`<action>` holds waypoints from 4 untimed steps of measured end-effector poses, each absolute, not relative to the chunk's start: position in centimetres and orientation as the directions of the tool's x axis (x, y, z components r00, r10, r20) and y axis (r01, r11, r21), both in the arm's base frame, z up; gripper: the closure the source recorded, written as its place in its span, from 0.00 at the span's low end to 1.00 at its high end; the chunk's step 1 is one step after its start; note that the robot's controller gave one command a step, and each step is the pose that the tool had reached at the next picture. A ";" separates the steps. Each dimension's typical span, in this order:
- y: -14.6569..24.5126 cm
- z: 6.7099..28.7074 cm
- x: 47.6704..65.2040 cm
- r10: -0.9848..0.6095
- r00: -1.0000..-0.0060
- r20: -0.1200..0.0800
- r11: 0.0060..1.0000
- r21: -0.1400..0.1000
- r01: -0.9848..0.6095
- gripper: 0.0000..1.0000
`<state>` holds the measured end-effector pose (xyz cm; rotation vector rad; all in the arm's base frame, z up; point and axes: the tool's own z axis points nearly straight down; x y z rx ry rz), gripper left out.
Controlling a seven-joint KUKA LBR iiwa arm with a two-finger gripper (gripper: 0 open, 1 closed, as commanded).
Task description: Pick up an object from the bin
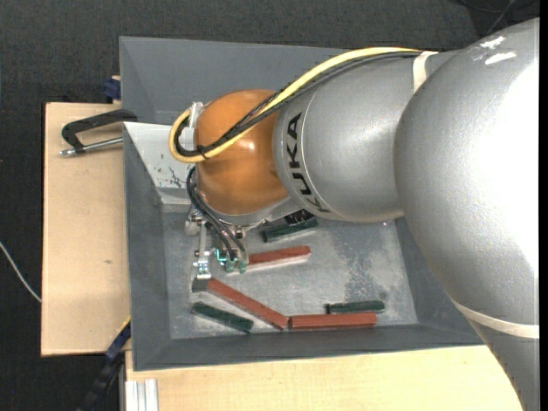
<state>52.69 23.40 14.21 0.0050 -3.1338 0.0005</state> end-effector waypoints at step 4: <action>19.3 8.2 50.0 -0.319 -0.948 0.000 0.948 0.001 -0.319 0.00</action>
Offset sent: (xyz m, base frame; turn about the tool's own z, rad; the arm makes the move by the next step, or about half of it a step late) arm -0.0293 -0.0231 -0.0721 -0.0177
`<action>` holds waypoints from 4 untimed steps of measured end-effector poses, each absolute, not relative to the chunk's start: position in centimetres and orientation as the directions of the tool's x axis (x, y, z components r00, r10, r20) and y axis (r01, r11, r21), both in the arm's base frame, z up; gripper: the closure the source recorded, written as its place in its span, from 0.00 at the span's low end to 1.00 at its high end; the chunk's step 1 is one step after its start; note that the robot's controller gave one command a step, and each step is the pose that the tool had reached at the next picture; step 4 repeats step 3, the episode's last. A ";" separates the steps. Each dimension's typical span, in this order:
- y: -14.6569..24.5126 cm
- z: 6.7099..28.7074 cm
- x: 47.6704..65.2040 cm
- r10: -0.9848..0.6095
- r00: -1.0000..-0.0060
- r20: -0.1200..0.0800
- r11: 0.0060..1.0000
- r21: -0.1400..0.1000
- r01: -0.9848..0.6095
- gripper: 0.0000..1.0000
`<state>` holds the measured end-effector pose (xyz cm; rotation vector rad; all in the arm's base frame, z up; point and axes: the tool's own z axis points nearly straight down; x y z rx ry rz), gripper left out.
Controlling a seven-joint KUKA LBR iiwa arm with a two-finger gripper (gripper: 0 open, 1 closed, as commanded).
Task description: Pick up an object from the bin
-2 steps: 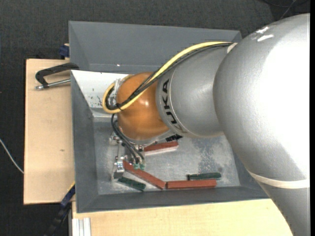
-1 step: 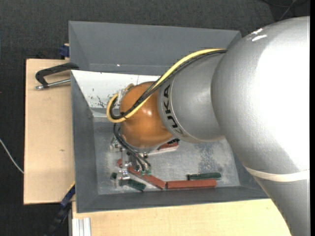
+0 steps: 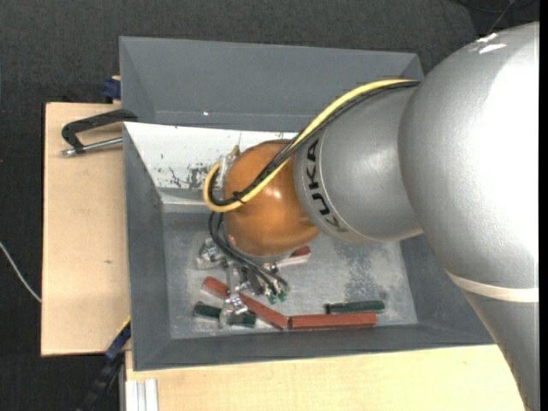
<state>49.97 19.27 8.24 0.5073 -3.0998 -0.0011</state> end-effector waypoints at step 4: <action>12.2 22.7 50.2 -0.621 -0.784 -0.006 0.784 0.000 -0.621 1.00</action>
Offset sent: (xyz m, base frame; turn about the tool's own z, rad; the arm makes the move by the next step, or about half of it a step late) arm 0.0000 0.0000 0.0000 0.0000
